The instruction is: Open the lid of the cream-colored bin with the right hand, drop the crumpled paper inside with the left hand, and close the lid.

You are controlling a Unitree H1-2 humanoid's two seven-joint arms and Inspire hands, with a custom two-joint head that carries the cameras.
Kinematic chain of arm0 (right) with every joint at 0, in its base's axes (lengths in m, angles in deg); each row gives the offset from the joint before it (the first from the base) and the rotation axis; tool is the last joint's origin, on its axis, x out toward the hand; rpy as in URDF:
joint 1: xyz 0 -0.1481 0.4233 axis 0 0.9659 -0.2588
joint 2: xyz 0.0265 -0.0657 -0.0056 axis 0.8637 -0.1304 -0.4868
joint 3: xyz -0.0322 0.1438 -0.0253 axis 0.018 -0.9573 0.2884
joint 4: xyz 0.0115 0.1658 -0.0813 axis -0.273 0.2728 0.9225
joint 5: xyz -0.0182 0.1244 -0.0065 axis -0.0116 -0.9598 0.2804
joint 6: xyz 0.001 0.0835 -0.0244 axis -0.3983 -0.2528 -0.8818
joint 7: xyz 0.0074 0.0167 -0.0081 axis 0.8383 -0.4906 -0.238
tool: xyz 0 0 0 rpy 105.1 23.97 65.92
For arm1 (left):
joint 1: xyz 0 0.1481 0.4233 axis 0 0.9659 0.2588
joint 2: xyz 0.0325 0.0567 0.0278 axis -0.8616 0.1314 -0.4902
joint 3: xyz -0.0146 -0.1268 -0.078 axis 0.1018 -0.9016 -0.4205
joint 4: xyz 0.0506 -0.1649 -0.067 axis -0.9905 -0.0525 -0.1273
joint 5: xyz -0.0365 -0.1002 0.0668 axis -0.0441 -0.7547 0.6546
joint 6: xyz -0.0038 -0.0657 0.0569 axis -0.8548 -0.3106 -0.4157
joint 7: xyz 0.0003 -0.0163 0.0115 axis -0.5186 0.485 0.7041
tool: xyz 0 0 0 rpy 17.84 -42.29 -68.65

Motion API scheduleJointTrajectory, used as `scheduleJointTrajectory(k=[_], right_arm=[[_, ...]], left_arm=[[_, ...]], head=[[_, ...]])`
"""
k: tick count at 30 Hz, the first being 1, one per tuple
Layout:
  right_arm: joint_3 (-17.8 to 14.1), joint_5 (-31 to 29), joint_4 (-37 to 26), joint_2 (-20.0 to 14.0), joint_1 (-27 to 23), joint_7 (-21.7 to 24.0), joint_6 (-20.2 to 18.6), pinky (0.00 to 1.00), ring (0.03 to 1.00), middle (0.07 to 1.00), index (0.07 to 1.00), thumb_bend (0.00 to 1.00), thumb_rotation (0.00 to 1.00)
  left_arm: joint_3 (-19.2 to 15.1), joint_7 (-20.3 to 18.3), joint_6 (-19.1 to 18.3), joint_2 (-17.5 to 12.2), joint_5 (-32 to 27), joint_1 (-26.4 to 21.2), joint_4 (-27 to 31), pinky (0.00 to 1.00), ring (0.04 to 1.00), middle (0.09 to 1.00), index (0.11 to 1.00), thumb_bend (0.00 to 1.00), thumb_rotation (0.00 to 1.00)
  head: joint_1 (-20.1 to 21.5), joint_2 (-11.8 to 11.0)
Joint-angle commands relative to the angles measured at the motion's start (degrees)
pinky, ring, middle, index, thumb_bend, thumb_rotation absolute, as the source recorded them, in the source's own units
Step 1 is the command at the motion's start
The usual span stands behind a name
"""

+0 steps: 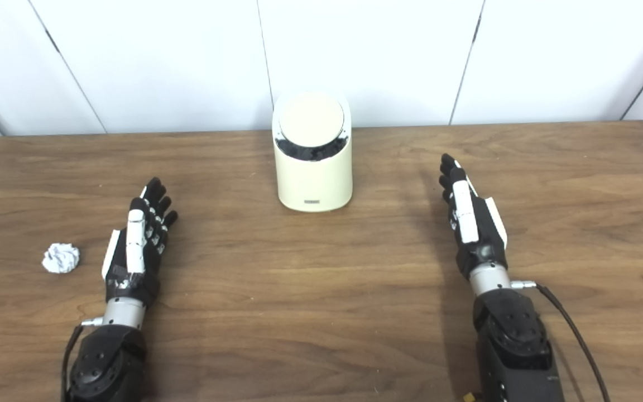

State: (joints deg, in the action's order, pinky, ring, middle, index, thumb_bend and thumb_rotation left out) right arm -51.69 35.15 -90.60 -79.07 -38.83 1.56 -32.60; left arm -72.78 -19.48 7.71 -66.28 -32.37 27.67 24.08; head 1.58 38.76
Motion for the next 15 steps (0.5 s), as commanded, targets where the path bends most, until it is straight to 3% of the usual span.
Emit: scheduleJointTrajectory(k=[1,11,15], right_arm=[[0.1,0.2,-1.9,-0.2,-1.6,0.0,1.6,1.00,0.965,0.954,0.924,0.47,1.00],[0.2,0.1,-1.1,-1.1,-1.1,0.9,4.0,0.99,0.954,0.948,0.920,0.54,0.97],[0.7,1.2,-0.5,-2.5,-3.0,1.2,3.0,0.99,0.962,0.956,0.931,0.58,0.92]], left_arm=[[0.4,0.1,0.2,-0.2,0.5,-0.3,-0.6,1.00,1.000,1.000,1.000,0.46,1.00],[1.2,-0.1,3.8,0.6,1.2,0.2,-3.5,1.00,1.000,1.000,1.000,0.47,1.00],[1.2,-0.2,4.3,1.0,1.0,0.1,-4.4,1.00,1.000,1.000,1.000,0.46,0.99]], head=[[0.0,-0.5],[1.0,-3.8],[1.2,-5.2]])
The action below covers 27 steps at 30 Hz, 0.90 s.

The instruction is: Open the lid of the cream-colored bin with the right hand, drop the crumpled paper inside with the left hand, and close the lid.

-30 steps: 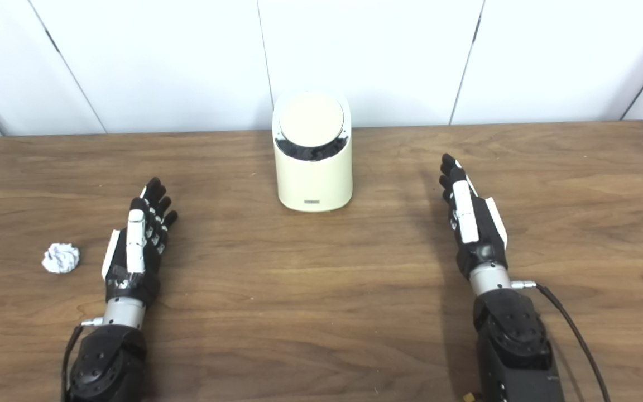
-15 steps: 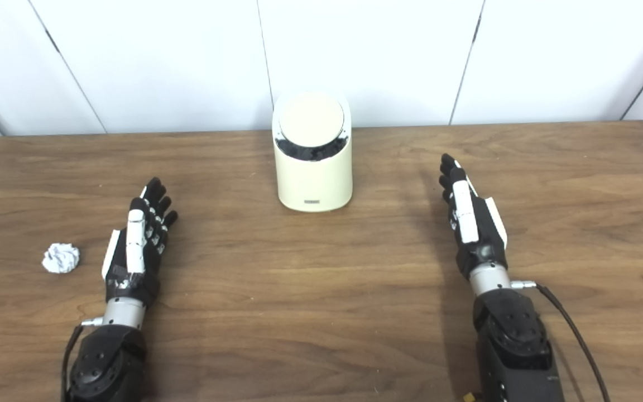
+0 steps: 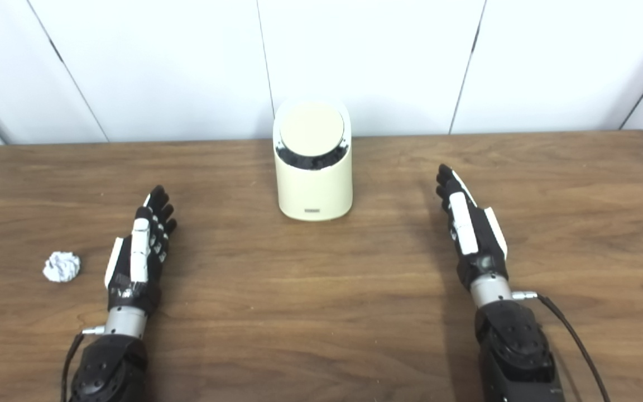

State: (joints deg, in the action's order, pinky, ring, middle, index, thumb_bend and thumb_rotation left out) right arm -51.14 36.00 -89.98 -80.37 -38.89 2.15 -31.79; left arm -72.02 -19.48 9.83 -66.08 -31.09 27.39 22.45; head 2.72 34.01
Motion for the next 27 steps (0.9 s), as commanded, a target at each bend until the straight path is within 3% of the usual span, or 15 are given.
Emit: scheduleJointTrajectory(k=[1,6,10,21,27], right_arm=[[0.3,0.6,-1.2,-1.6,-3.5,0.8,1.7,0.99,0.966,0.959,0.934,0.59,0.92],[1.1,0.7,-2.2,-2.8,-6.8,1.2,-1.1,1.00,0.981,0.976,0.947,0.61,0.83],[1.7,0.8,-2.2,-3.8,-9.8,2.1,-1.9,1.00,0.985,0.991,0.960,0.56,0.73],[4.3,3.6,-5.1,-5.7,-16.6,3.8,-6.8,1.00,0.993,0.989,0.969,0.57,0.75],[8.5,11.5,-6.8,-7.2,-20.2,3.6,-9.6,0.97,0.990,0.990,0.964,0.58,0.81]], left_arm=[[0.5,-0.2,2.4,0.9,-0.4,0.2,-3.2,1.00,1.000,1.000,1.000,0.45,0.99],[0.6,-0.3,3.9,1.1,-0.3,-0.4,-5.0,1.00,1.000,1.000,1.000,0.44,0.99],[0.7,-0.2,4.5,1.5,-0.1,-0.5,-5.6,1.00,1.000,1.000,1.000,0.43,0.99],[0.8,0.1,5.1,2.2,-0.2,-0.2,-5.8,1.00,1.000,1.000,1.000,0.46,0.98],[0.7,0.2,5.1,2.5,-0.5,-0.2,-5.7,1.00,1.000,1.000,1.000,0.48,0.96]], head=[[0.1,-0.7],[0.5,-1.8],[0.3,-2.3],[0.0,-2.5],[0.0,-2.5]])
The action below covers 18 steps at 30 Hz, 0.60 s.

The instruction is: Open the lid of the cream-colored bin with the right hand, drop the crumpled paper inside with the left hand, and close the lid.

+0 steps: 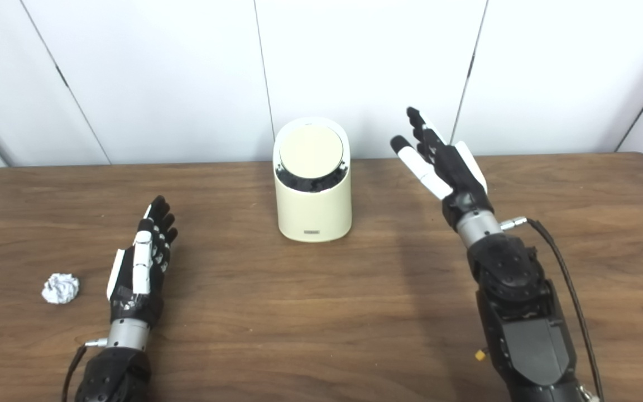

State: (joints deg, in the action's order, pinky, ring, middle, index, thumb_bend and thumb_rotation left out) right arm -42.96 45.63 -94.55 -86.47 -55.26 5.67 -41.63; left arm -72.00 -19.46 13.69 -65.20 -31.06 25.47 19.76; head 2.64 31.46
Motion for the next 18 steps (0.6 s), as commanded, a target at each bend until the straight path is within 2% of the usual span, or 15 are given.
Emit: scheduleJointTrajectory(k=[1,5,9,15,18], right_arm=[[1.1,3.3,-2.1,-1.3,-4.6,0.0,0.4,0.95,0.982,0.987,0.953,0.59,0.82],[2.9,6.6,-1.7,-1.7,-6.9,0.2,-0.1,0.87,0.937,0.960,0.921,0.62,0.82],[5.5,10.3,-0.9,-2.2,-9.9,1.9,-2.1,0.81,0.902,0.951,0.933,0.62,0.83],[7.7,12.8,1.8,-1.7,-12.8,3.2,-1.9,0.84,0.927,0.957,0.933,0.76,0.83],[8.2,13.1,3.5,-1.4,-13.9,3.7,-1.8,0.83,0.926,0.958,0.932,0.81,0.78]], left_arm=[[0.7,0.1,1.1,1.6,-0.5,1.7,-2.9,1.00,1.000,1.000,1.000,0.48,0.96],[0.7,0.0,1.3,1.7,-0.7,1.7,-3.1,1.00,1.000,1.000,1.000,0.48,0.95],[0.7,0.0,1.5,2.0,-0.9,1.7,-3.1,1.00,1.000,1.000,1.000,0.47,0.95],[0.9,0.2,1.6,2.5,-0.6,1.8,-3.1,1.00,1.000,1.000,1.000,0.47,0.94],[1.1,0.3,1.5,2.5,-0.2,1.8,-3.0,1.00,1.000,1.000,1.000,0.45,0.95]], head=[[0.1,0.0],[0.1,0.0],[-0.2,0.1],[-0.7,0.2],[-0.9,0.4]])
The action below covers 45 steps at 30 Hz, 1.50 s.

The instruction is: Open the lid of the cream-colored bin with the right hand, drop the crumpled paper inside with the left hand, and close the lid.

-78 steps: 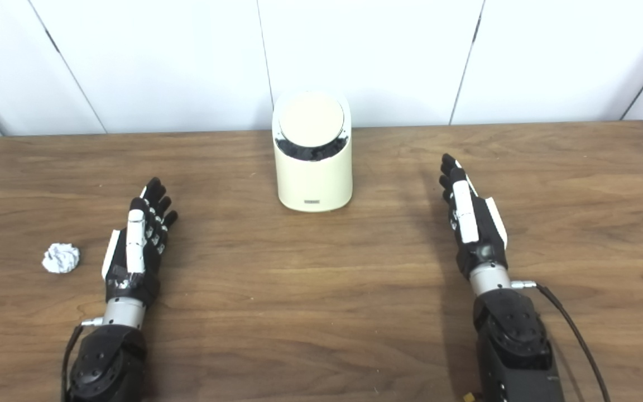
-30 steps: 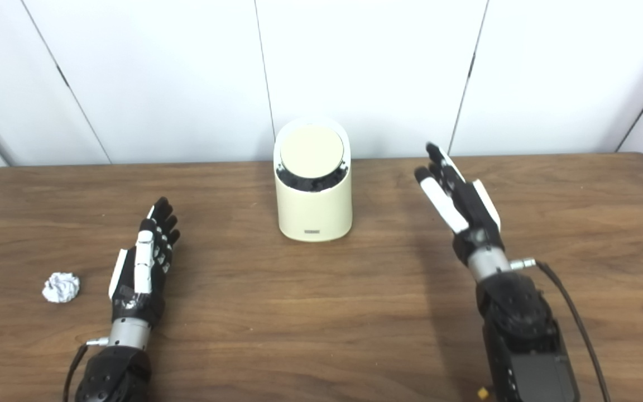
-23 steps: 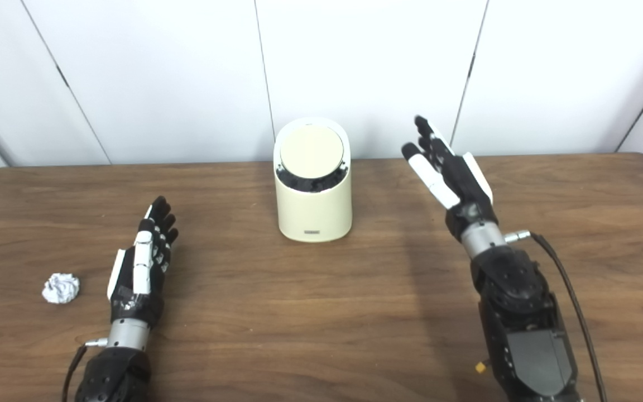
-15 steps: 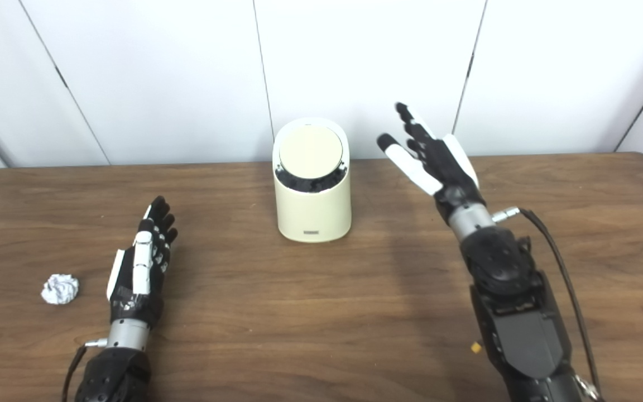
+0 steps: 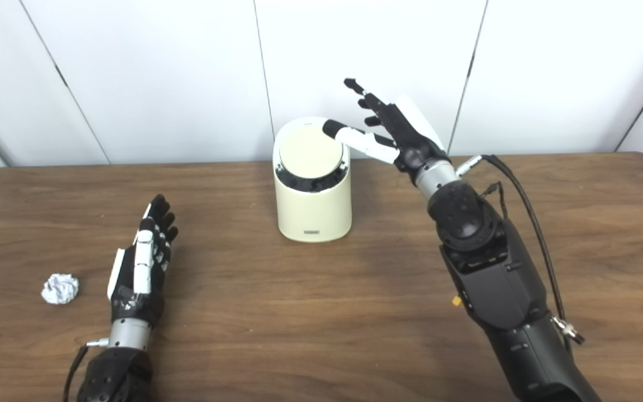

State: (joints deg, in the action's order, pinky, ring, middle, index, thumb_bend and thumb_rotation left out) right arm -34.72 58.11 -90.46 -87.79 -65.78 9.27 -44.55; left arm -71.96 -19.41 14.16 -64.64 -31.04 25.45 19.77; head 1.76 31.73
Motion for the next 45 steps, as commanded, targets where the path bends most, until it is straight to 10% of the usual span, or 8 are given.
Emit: scheduleJointTrajectory(k=[1,19,45], right_arm=[[0.2,0.8,0.1,0.0,-3.7,0.3,1.3,0.84,0.932,0.963,0.937,0.82,0.77],[4.3,7.0,10.5,0.1,-11.4,0.2,5.9,0.88,0.950,0.957,0.958,0.95,0.58],[4.6,10.7,13.3,-1.1,-13.4,0.9,7.5,0.83,0.939,0.946,0.941,0.84,0.53]], left_arm=[[1.1,0.2,0.9,2.0,-0.1,1.8,-2.8,1.00,1.000,1.000,1.000,0.45,0.96],[1.0,0.2,0.7,2.0,-0.3,2.0,-2.2,1.00,1.000,1.000,1.000,0.45,0.98],[1.5,1.0,-0.5,2.3,0.3,2.6,-0.5,1.00,1.000,1.000,1.000,0.46,0.97]], head=[[-0.2,0.1],[-0.6,1.1],[-0.8,2.3]])
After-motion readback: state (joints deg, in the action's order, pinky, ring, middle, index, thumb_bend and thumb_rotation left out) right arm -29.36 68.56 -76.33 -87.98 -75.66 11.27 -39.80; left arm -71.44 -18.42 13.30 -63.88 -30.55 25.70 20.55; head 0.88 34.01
